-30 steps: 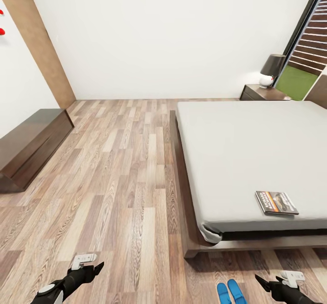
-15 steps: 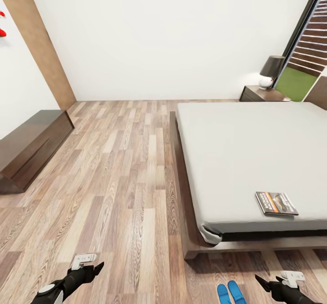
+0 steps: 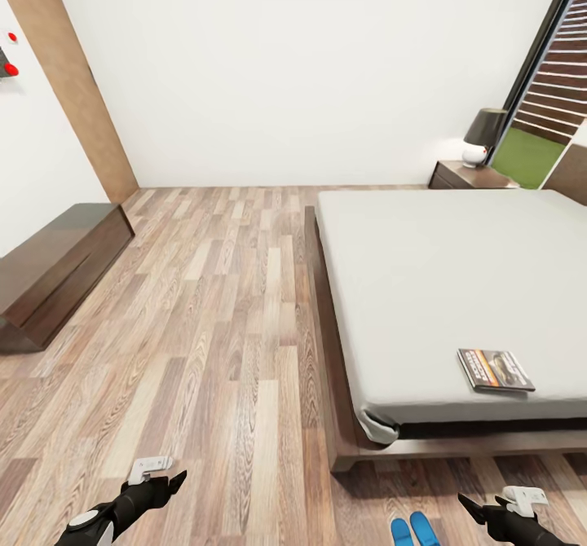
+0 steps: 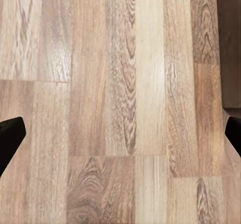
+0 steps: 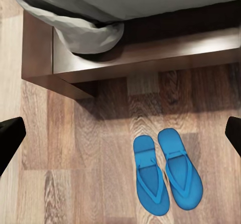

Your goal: In the bedroom, move the book from the bed onto either nightstand, and place the two sandals side by side next to the bed.

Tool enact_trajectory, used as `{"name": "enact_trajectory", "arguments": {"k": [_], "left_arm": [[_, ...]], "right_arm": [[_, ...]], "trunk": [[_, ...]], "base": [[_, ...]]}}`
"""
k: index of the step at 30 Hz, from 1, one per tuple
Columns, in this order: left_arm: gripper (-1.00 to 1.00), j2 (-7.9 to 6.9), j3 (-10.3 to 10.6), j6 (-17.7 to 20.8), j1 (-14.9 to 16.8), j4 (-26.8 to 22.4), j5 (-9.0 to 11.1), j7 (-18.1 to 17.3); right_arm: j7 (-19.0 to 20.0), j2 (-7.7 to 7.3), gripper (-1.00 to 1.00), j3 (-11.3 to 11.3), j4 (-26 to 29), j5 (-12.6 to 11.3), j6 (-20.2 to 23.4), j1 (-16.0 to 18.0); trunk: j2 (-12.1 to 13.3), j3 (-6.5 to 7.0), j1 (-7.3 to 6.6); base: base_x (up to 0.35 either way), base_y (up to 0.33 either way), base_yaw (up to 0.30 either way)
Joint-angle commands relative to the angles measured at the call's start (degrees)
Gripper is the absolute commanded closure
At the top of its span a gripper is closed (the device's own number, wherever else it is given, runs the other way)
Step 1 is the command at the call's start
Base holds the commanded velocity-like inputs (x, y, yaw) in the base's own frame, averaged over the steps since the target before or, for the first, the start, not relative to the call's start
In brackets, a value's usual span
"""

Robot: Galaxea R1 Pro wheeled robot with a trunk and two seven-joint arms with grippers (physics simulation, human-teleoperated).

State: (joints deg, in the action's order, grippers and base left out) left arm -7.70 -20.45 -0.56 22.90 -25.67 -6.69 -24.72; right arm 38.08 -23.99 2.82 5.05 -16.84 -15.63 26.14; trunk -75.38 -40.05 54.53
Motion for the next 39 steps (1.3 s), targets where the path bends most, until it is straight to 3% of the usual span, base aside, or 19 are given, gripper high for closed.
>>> {"name": "enact_trajectory", "arguments": {"k": [1, 39], "left_arm": [[-1.0, 0.05, -0.5, -0.1, 0.0, 0.0, -0.6, -0.4], [-1.0, 0.05, -0.5, -0.1, 0.0, 0.0, -0.6, -0.4]], "right_arm": [[0.3, -0.01, -1.0, 0.3, -0.1, 0.0, -0.1, 0.0], [0.4, -0.01, -1.0, 0.3, -0.1, 0.0, -0.1, 0.0]], "trunk": [[0.0, 0.05, 0.0], [0.0, 3.54, 0.0]], "base": [[0.0, 0.0, 0.0], [0.0, 0.0, 0.0]]}}
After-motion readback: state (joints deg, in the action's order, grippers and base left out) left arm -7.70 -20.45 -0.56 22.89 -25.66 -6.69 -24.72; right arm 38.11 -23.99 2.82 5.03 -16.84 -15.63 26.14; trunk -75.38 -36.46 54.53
